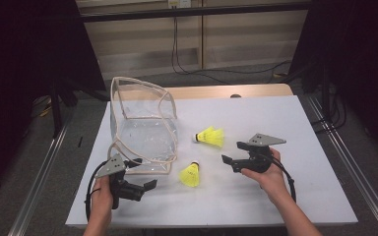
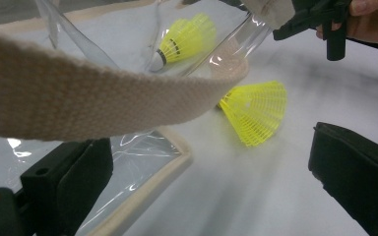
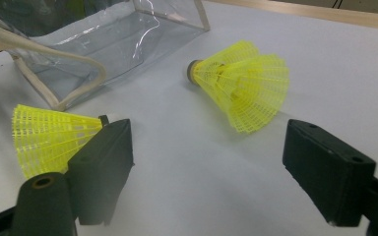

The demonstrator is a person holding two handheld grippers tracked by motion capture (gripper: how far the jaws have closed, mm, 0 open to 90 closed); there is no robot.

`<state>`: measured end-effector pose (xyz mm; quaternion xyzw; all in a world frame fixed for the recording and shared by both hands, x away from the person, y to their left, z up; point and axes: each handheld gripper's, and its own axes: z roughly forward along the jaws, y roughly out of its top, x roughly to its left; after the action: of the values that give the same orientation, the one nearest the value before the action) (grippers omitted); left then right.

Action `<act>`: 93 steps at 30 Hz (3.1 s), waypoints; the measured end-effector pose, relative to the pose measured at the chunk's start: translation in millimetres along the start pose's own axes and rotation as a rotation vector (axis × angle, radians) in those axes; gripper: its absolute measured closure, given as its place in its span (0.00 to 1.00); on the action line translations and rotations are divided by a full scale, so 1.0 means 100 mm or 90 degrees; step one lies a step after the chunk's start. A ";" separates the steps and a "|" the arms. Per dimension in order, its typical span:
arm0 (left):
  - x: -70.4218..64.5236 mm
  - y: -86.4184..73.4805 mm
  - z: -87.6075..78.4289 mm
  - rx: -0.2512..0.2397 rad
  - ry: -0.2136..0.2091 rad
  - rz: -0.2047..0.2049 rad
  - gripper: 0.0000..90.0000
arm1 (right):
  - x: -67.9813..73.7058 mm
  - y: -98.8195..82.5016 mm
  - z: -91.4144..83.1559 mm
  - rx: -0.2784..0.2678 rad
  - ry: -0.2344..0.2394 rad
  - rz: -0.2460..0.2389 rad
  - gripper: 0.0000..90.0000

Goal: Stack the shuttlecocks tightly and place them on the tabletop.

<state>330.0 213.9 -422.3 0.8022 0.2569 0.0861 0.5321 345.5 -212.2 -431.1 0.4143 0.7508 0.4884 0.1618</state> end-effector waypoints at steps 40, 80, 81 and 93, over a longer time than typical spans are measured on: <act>0.00 0.00 0.01 0.003 0.001 -0.001 0.04 | 0.31 0.05 0.10 0.020 0.059 -0.025 0.12; -0.01 -0.01 0.02 0.005 0.002 -0.002 0.04 | 0.62 0.06 0.33 0.052 0.098 -0.066 0.09; 0.00 -0.01 0.02 0.005 0.002 0.000 0.04 | 0.64 0.06 0.33 0.053 0.099 -0.070 0.09; 0.00 -0.01 0.02 0.005 0.003 -0.002 0.04 | 0.76 0.05 0.41 0.063 0.108 -0.089 0.09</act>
<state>330.3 212.7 -423.8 0.8036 0.2595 0.0861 0.5287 328.6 -127.2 -434.1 0.3253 0.8122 0.4714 0.1105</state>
